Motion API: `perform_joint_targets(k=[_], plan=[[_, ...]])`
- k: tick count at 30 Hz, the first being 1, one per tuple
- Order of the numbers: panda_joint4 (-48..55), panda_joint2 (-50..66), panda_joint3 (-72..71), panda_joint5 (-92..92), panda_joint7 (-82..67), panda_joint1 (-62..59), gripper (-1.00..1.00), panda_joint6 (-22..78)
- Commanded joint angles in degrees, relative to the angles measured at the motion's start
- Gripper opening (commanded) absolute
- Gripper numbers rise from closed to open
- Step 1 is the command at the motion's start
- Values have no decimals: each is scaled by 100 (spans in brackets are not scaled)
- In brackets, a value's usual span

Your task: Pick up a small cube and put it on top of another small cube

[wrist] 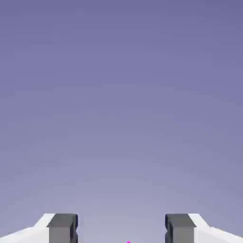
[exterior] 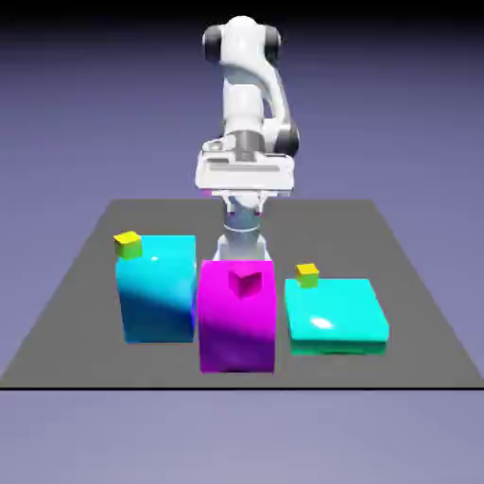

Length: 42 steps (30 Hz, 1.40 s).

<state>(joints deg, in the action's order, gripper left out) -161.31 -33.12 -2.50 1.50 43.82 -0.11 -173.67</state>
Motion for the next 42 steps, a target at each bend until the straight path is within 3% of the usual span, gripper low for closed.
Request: perform_joint_targets(k=[1,42], plan=[[-26,-39,-208,125,114,-66,0,28],[-1075,-1620,-8721,5231,4763,-2779,0,1184]])
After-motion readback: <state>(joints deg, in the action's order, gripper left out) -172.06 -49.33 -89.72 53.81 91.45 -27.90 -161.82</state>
